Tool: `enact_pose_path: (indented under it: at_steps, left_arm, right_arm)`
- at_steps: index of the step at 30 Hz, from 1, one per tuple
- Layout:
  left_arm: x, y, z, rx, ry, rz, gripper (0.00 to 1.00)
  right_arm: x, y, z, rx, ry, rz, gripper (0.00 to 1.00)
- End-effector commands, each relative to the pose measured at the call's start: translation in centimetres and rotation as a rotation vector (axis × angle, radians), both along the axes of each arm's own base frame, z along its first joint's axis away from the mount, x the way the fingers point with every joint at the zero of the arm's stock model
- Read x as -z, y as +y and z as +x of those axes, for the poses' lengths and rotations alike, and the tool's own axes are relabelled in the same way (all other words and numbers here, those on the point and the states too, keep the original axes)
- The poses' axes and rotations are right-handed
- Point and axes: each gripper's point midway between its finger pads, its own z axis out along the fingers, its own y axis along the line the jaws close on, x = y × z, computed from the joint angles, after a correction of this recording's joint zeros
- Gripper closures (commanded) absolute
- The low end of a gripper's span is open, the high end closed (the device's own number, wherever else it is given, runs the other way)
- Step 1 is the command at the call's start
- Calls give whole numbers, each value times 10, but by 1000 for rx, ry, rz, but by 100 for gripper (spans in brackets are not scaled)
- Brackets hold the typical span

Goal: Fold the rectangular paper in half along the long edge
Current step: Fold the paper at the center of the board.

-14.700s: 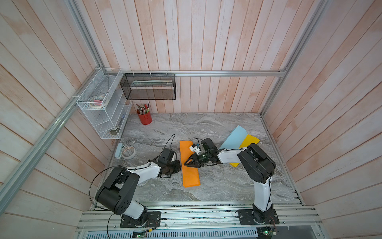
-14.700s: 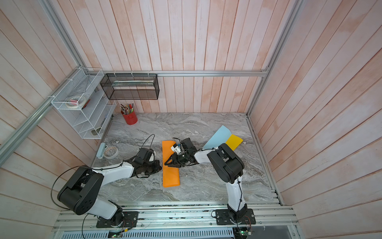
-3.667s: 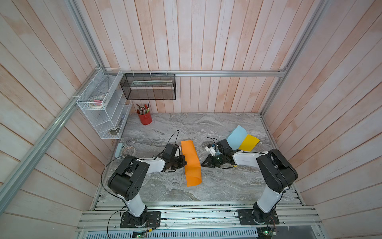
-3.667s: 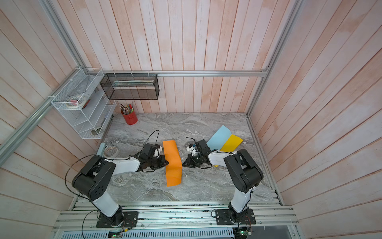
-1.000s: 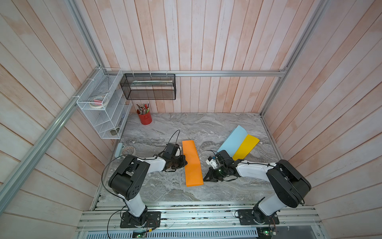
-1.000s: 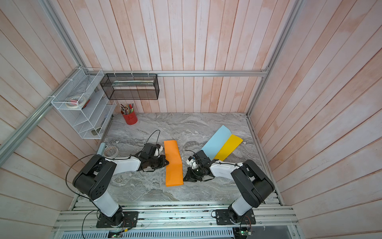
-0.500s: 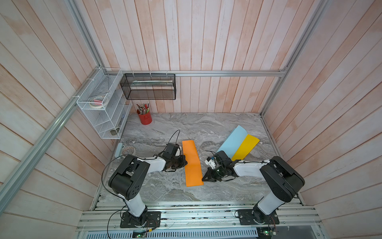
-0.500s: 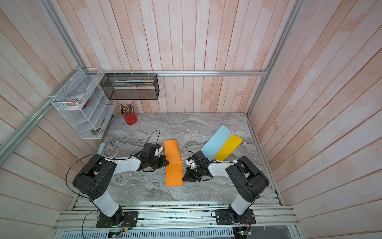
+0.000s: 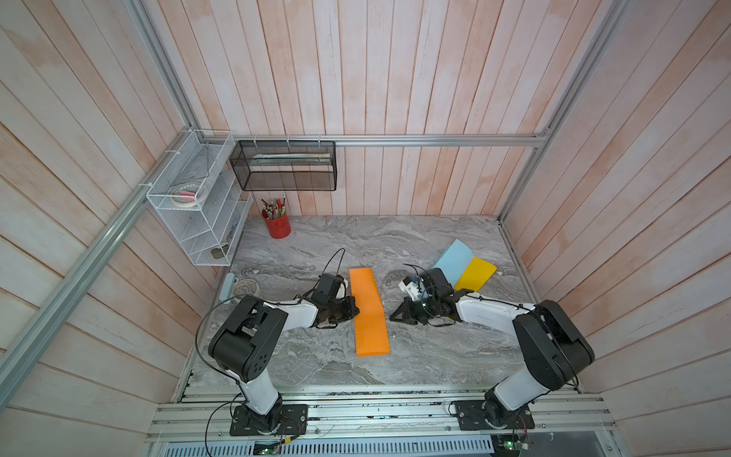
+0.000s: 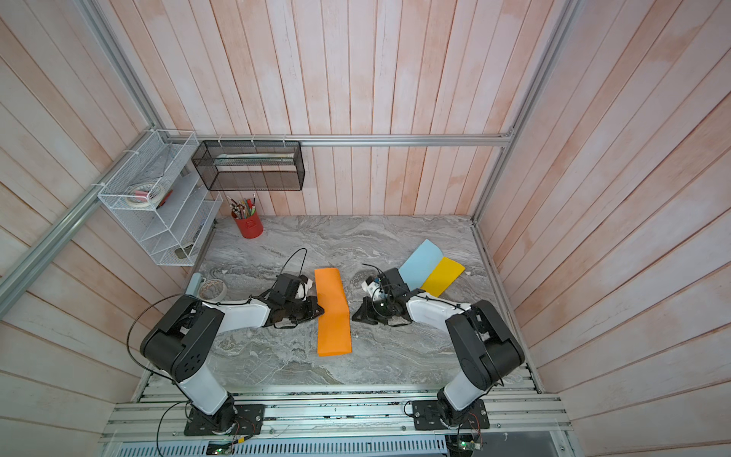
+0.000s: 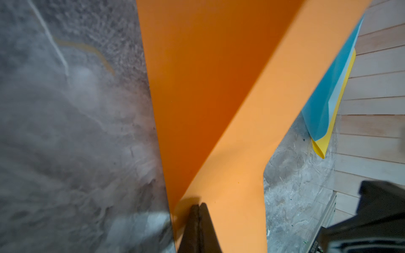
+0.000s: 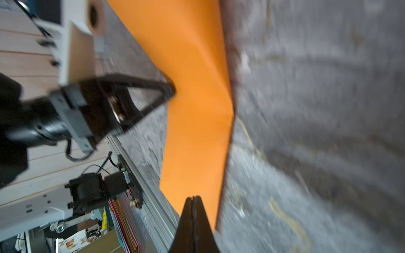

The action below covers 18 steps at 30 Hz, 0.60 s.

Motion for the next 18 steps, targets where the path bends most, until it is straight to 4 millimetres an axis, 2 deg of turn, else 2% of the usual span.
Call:
enact_pose_path:
  at_steps: [1, 3, 5, 7, 10, 13, 18]
  left_arm:
    - [50, 21, -35, -5, 164, 133, 100]
    - [50, 19, -35, -1, 165, 132, 100]
    - [50, 18, -35, 1, 165, 132, 100]
    - [50, 18, -34, 1, 164, 132, 100]
    - [49, 17, -35, 4, 167, 137, 100]
    - [48, 18, -34, 3, 164, 143, 100]
    - [49, 19, -35, 7, 168, 148, 100]
  right_arm:
    - [-1, 21, 25, -62, -24, 31, 100]
    - [-1, 33, 43, -73, -46, 37, 100]
    - [10, 39, 54, -81, -40, 21, 100]
    - [21, 40, 61, -82, -20, 11, 100]
    - [29, 40, 63, -78, -9, 23, 100]
    - [39, 29, 65, -56, -3, 5, 100]
    - [69, -1, 66, -4, 40, -59, 100]
